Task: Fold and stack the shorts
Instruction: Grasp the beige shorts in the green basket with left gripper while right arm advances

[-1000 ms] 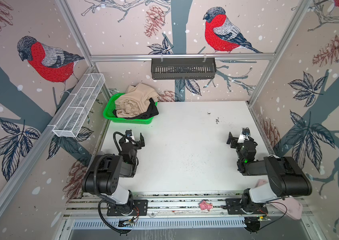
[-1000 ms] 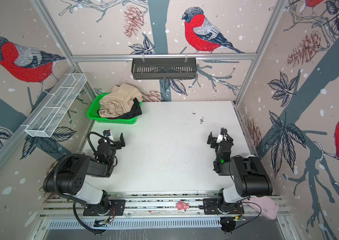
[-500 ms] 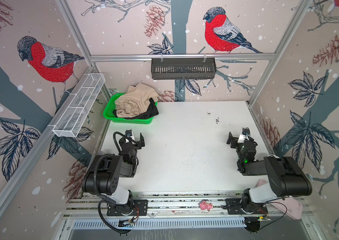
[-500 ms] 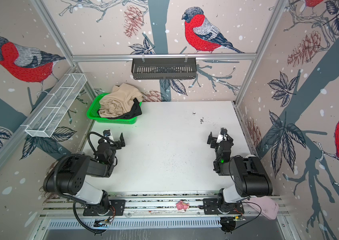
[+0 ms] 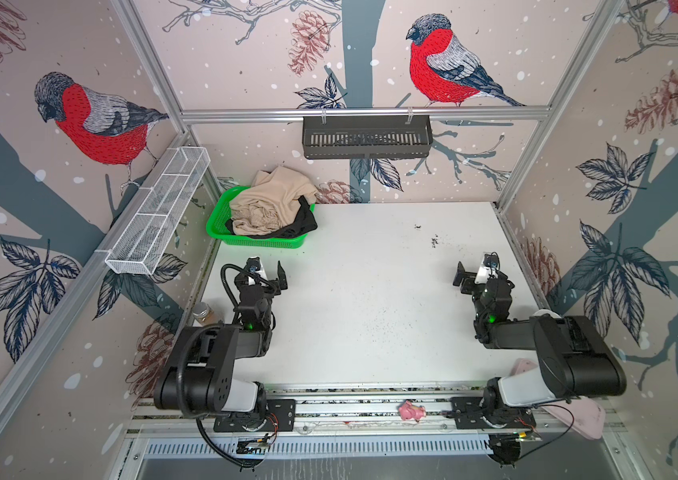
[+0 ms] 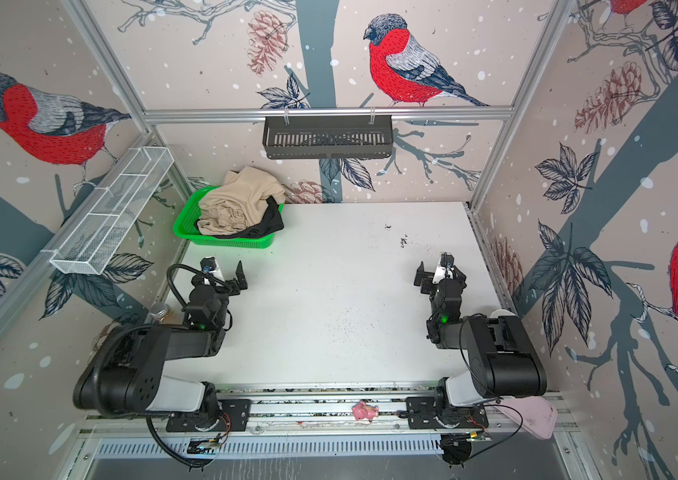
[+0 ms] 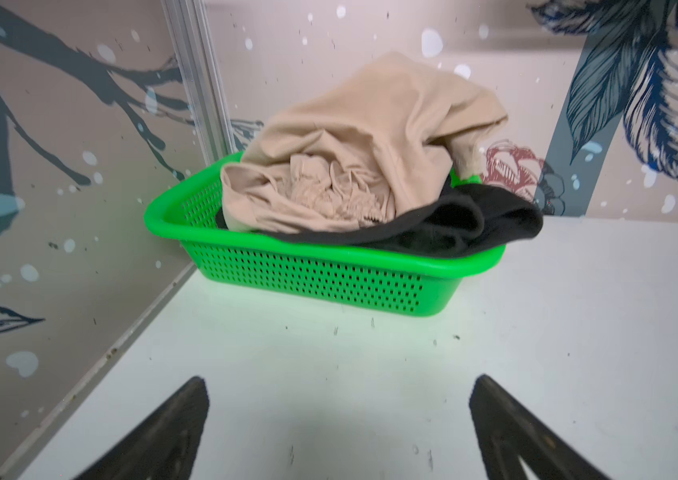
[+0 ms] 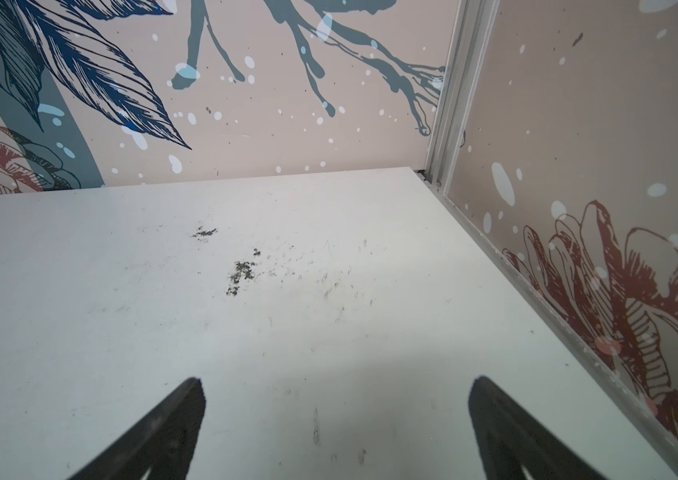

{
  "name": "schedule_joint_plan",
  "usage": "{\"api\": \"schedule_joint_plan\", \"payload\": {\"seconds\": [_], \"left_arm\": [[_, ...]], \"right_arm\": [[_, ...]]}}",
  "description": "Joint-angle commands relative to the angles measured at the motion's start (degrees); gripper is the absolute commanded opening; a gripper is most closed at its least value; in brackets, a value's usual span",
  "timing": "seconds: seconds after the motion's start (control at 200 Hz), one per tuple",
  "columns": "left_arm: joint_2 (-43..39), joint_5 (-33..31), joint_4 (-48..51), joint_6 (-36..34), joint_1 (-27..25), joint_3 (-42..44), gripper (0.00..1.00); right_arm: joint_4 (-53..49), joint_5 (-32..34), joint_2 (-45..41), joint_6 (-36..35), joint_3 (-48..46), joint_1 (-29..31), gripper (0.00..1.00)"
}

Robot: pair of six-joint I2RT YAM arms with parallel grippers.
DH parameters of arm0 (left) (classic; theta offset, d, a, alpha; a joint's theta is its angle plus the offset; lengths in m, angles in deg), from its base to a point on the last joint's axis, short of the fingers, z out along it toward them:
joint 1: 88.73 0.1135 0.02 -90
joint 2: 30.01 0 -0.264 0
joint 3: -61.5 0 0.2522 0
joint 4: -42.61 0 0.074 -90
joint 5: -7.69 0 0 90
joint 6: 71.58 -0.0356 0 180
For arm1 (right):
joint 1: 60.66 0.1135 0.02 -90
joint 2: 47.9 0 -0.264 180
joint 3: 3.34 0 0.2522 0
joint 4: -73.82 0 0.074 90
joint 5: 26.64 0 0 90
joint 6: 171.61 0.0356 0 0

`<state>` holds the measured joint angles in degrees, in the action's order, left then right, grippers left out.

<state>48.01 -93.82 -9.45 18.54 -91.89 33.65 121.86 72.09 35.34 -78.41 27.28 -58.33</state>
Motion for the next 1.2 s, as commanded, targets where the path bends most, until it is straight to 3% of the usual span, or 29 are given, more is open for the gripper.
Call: {"api": "schedule_joint_plan", "payload": {"seconds": [0.0, 0.1, 0.145, 0.24, 0.425, 0.57, 0.82, 1.035, 1.191], "left_arm": [[-6.62, -0.63, 14.27, 2.72, -0.67, -4.78, 0.98], [-9.87, 5.3, 30.63, 8.49, -1.12, -14.36, 0.98], [-9.7, 6.26, 34.08, 11.27, -1.61, -18.27, 0.98], [-7.29, 8.34, 37.26, 12.29, -1.94, -26.46, 0.98], [7.33, 8.44, 49.0, 7.01, -1.95, -50.12, 0.98], [19.27, 6.15, 58.64, 3.46, -1.86, -65.52, 0.97], [32.18, 6.86, 67.68, 1.05, -0.84, -80.32, 0.97], [39.28, 7.95, 70.18, -0.1, -0.39, -85.01, 0.97], [43.9, 8.36, 70.57, -0.3, -0.02, -87.26, 0.97]], "right_arm": [[-12.14, 0.56, -2.75, 0.32, 4.23, 1.0, 1.0], [-21.92, -2.16, -5.22, 2.53, 8.54, 2.79, 1.0], [-24.85, -5.5, -6.35, 2.74, 10.12, 3.74, 0.99], [-32.52, -6.21, -8.91, 2.17, 14.54, 8.02, 0.99], [-39.46, -13.42, -13.89, 1.65, 19.74, 14.84, 1.0], [-43.59, -13.8, -16.36, 0.8, 21.07, 19.18, 1.0], [-43.23, -16.49, -21.63, 2.7, 17.54, 21.27, 1.0], [-42.58, -20.0, -26.66, 5.57, 13.47, 21.49, 1.0], [-41.36, -18.87, -30.36, 8.83, 10.12, 21.58, 1.0]]}}
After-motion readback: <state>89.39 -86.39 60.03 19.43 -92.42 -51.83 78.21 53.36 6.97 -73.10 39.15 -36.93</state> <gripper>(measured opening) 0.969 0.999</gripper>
